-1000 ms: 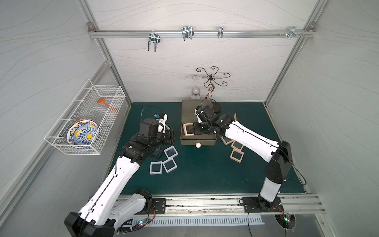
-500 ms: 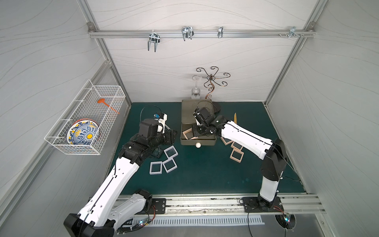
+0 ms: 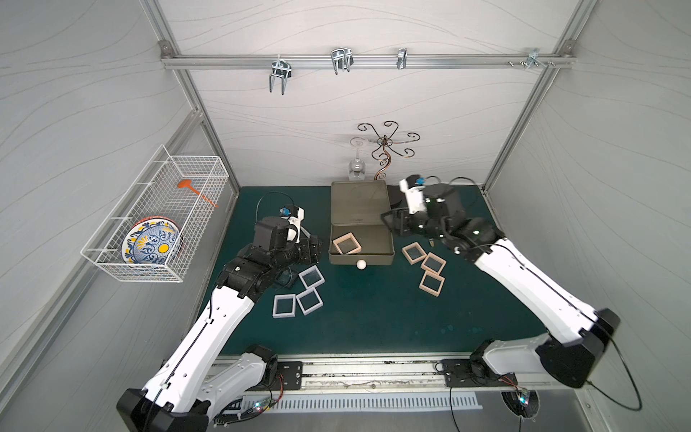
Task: Place the brooch boxes into the drawer by color
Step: Place the brooch box in the drawer, then pick up the brooch box from the center of the board.
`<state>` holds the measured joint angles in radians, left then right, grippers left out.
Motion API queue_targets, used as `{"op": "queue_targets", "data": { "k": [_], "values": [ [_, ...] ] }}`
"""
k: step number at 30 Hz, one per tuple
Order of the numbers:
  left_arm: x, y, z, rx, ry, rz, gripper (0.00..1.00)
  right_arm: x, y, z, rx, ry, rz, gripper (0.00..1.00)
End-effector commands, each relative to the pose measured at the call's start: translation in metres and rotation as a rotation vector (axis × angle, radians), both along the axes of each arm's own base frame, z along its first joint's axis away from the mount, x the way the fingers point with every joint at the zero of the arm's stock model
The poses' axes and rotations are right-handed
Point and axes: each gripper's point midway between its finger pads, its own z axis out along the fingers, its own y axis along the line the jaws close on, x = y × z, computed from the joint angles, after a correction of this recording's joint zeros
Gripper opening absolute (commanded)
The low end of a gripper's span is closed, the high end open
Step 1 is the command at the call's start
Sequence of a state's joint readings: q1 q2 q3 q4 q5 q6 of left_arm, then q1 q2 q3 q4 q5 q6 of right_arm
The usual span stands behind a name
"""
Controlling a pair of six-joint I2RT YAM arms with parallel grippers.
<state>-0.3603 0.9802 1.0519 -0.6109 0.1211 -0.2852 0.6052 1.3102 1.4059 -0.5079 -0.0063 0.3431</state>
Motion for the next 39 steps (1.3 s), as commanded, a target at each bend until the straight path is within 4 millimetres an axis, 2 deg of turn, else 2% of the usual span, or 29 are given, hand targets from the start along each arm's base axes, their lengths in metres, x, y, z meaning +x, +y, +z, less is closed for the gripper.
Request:
{"op": "queue_targets", "data": {
  "k": [1,4,6,12,18,22,24,26,32,39],
  "values": [
    [0.008,-0.004,0.013,-0.031,-0.048,-0.009,0.75,0.019,-0.045,-0.062,-0.109,0.136,-0.024,0.73],
    [0.008,-0.008,0.013,-0.042,-0.045,-0.026,0.75,0.035,-0.079,-0.111,-0.180,0.292,-0.061,0.75],
    [0.007,-0.010,0.012,-0.050,-0.044,-0.037,0.75,0.045,-0.088,-0.137,-0.253,0.333,-0.062,0.75],
    [0.004,-0.018,0.013,-0.079,-0.045,-0.080,0.76,0.071,-0.090,-0.192,-0.396,0.367,-0.022,0.73],
    [0.003,-0.022,0.015,-0.092,-0.047,-0.101,0.76,0.089,-0.096,-0.231,-0.499,0.410,-0.013,0.65],
    [0.002,-0.022,0.015,-0.095,-0.050,-0.101,0.76,0.096,-0.102,-0.253,-0.554,0.456,-0.025,0.55],
    [0.002,-0.021,0.016,-0.093,-0.055,-0.097,0.76,0.097,-0.103,-0.262,-0.568,0.477,-0.025,0.46],
    [0.002,-0.020,0.016,-0.091,-0.057,-0.093,0.76,0.096,-0.103,-0.270,-0.577,0.503,-0.019,0.41],
    [0.001,-0.019,0.017,-0.089,-0.061,-0.089,0.76,0.088,-0.107,-0.292,-0.600,0.563,-0.012,0.36],
    [0.002,-0.019,0.016,-0.088,-0.059,-0.086,0.76,0.084,-0.111,-0.305,-0.595,0.598,-0.014,0.26]
  ]
}}
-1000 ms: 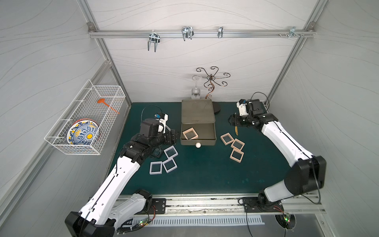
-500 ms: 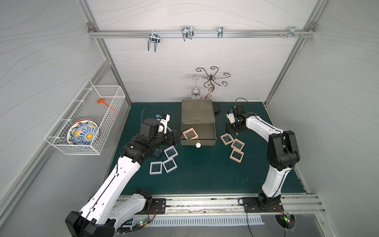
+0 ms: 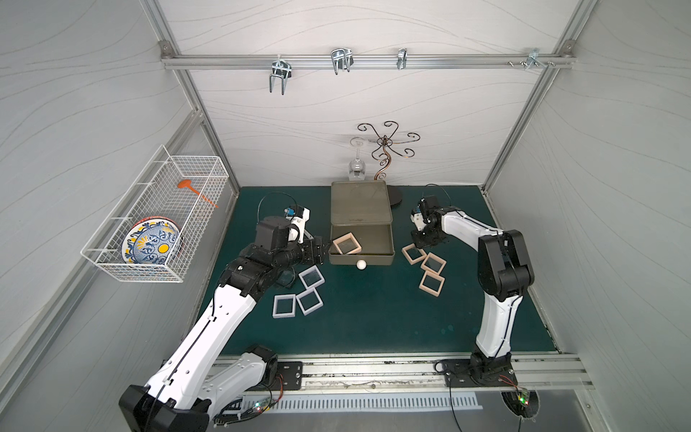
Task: Place the brooch boxes into the drawer by color
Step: Pick up the brooch box from the center of the board.
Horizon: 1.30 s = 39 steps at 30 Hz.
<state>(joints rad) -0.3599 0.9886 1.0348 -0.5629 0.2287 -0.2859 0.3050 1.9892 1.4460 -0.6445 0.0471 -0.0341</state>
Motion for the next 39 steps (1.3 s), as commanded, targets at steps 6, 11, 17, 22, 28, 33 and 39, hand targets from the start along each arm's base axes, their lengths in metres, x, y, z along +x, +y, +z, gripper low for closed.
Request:
{"op": "queue_targets", "data": {
  "k": [6,11,17,22,28,33,39],
  "values": [
    [0.004,0.000,0.014,-0.022,-0.059,0.005,0.77,-0.013,-0.011,-0.025,-0.034,0.089,-0.013,0.24],
    [0.004,0.000,0.014,-0.021,-0.058,0.006,0.77,-0.015,-0.011,-0.025,-0.020,0.098,-0.022,0.08],
    [0.005,0.001,0.014,-0.019,-0.058,0.008,0.77,-0.010,-0.006,0.009,0.028,0.038,-0.034,0.00],
    [0.005,0.002,0.014,-0.013,-0.060,0.015,0.77,-0.003,-0.004,0.072,0.095,-0.103,-0.071,0.00],
    [0.005,0.003,0.014,-0.012,-0.063,0.020,0.77,-0.018,0.020,0.189,0.415,-0.380,-0.079,0.00],
    [0.005,0.002,0.013,-0.015,-0.056,0.016,0.77,-0.048,0.047,0.265,0.617,-0.549,-0.032,0.00],
    [0.006,0.002,0.014,-0.014,-0.060,0.019,0.77,-0.084,0.114,0.279,0.564,-0.507,0.166,0.00]
  ]
}}
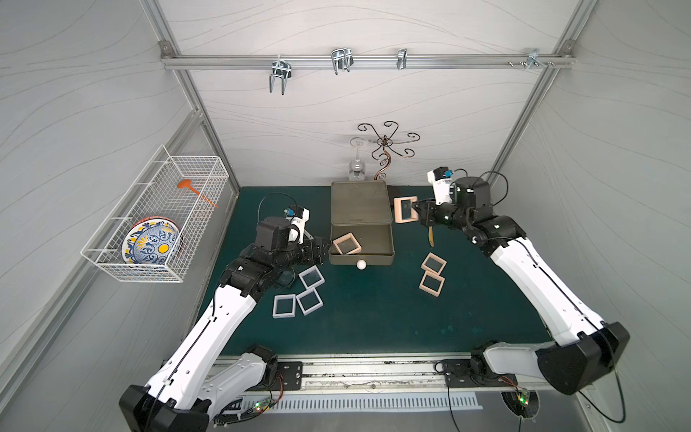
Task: Place the brooch boxes into the drawer by color
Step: Pick up the brooch box from the center of the board, then place the brooch box in the drawer.
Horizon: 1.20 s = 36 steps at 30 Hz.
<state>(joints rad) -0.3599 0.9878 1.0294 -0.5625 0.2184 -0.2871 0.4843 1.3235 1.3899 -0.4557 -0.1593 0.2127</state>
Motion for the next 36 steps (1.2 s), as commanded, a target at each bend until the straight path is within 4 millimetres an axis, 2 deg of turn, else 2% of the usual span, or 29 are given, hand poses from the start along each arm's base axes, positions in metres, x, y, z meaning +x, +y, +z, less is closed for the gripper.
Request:
{"op": "queue_targets", "data": {
  "k": [1,6,12,30,36],
  "values": [
    [0.006,0.001,0.015,-0.019,-0.059,0.010,0.77,-0.012,0.034,-0.017,-0.068,0.065,0.078,0.00],
    [0.005,0.002,0.017,-0.014,-0.066,0.015,0.77,-0.015,0.054,-0.052,-0.177,0.146,0.104,0.00],
    [0.006,0.001,0.015,-0.015,-0.060,0.010,0.77,-0.017,0.061,-0.077,-0.304,0.180,0.106,0.00],
    [0.006,0.001,0.015,-0.014,-0.057,0.012,0.78,-0.015,0.075,-0.132,-0.525,0.231,0.120,0.00],
    [0.006,0.002,0.014,-0.015,-0.054,0.014,0.78,-0.012,0.076,-0.132,-0.533,0.223,0.112,0.13]
  ]
}}
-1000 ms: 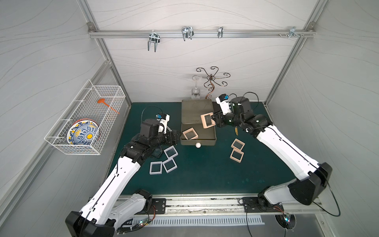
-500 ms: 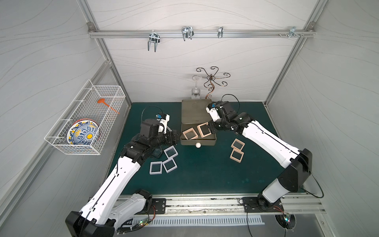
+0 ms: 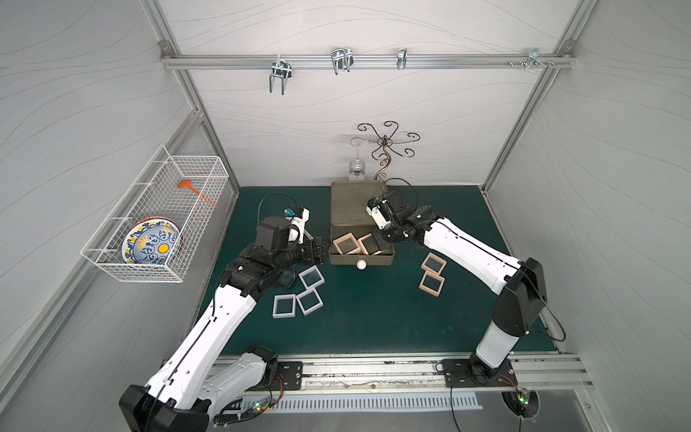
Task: Place the brooch boxes into the drawer by color
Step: Place the brooch box in the drawer, then pick up the brooch box from the center of the board.
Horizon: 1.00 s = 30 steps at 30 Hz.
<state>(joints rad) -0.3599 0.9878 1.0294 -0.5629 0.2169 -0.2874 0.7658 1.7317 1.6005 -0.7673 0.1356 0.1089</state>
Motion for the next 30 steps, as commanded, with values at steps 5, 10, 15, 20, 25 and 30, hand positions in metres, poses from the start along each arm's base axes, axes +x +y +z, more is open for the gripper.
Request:
{"op": "queue_targets", "data": {
  "k": [5,10,15,20,25,30],
  "values": [
    [0.006,0.001,0.014,-0.015,-0.053,0.011,0.78,0.004,-0.001,0.019,0.001,-0.050,-0.010,0.31],
    [0.006,0.002,0.013,-0.013,-0.052,0.014,0.78,0.003,-0.003,0.051,0.075,-0.117,-0.018,0.37],
    [0.006,0.002,0.014,-0.011,-0.054,0.015,0.78,-0.005,-0.021,0.094,0.177,-0.233,-0.035,0.45],
    [0.005,0.002,0.015,-0.013,-0.056,0.015,0.78,0.008,-0.091,0.077,0.221,-0.158,-0.187,0.54],
    [0.006,0.001,0.015,-0.017,-0.055,0.013,0.78,0.016,-0.164,0.004,0.162,0.086,-0.372,0.59],
    [0.006,0.000,0.013,-0.019,-0.046,0.010,0.78,0.013,-0.208,-0.069,0.033,0.326,-0.524,0.60]
  ]
}}
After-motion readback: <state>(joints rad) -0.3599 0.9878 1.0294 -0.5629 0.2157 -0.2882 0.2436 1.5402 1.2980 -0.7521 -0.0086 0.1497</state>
